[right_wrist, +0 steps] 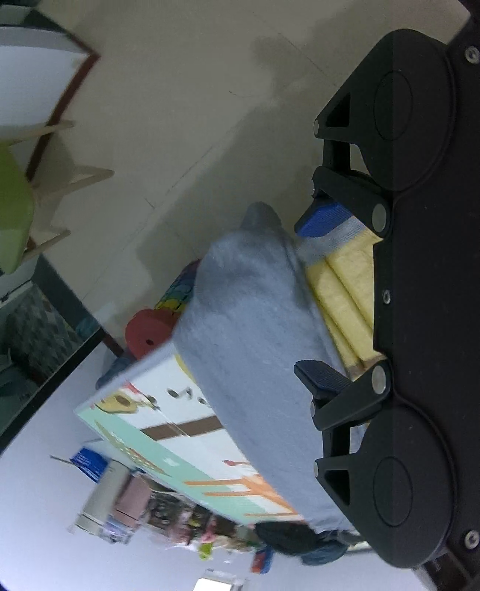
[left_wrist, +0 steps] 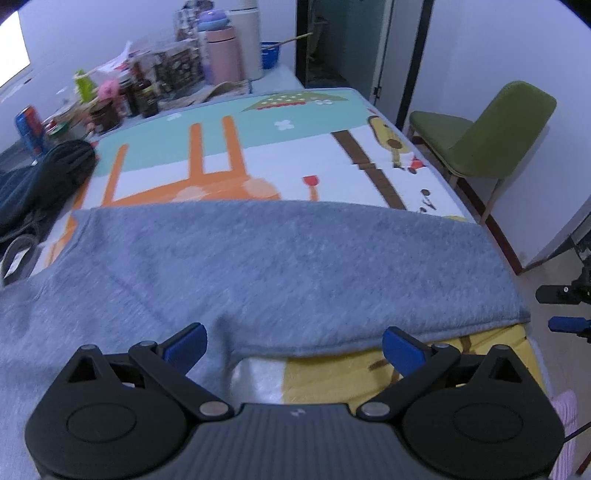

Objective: Fold clothes
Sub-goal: 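Move the right gripper to the sweatshirt sleeve cuff nearest it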

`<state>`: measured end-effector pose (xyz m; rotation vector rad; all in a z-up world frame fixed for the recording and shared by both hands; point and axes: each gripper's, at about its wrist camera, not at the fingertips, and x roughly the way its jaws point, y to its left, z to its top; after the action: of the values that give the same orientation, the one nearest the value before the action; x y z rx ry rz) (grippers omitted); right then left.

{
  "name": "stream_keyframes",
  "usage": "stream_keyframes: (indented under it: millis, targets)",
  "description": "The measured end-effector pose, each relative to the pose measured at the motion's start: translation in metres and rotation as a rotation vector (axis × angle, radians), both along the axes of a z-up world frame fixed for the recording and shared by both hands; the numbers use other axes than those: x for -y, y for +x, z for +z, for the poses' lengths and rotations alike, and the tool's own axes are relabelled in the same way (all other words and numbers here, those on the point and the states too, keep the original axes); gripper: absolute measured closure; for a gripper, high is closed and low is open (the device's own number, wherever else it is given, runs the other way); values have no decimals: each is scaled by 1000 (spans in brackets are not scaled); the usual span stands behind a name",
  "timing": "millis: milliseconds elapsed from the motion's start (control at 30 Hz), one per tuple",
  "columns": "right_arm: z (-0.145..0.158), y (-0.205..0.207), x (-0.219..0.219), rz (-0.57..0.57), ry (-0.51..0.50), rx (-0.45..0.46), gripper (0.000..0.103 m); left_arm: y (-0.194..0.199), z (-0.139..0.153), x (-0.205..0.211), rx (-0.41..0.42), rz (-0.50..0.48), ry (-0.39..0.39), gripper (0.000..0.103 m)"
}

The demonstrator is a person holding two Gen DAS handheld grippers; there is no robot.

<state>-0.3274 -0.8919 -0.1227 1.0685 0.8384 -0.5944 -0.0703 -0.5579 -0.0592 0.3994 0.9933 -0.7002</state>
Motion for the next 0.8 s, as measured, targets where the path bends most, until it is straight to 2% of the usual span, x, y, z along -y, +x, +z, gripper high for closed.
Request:
stream_keyframes:
  millis: [200,367,800]
  targets:
    - [-38,-11,34,-49,112,40,31,3,-14,29,2,-41,15,0]
    - [-76,-20,47,-103,234,86,31,5,-27,45,19,-61,39,0]
    - [-155,-24,53,-264,512,298,31,14,-44,47,8,-36,99,1]
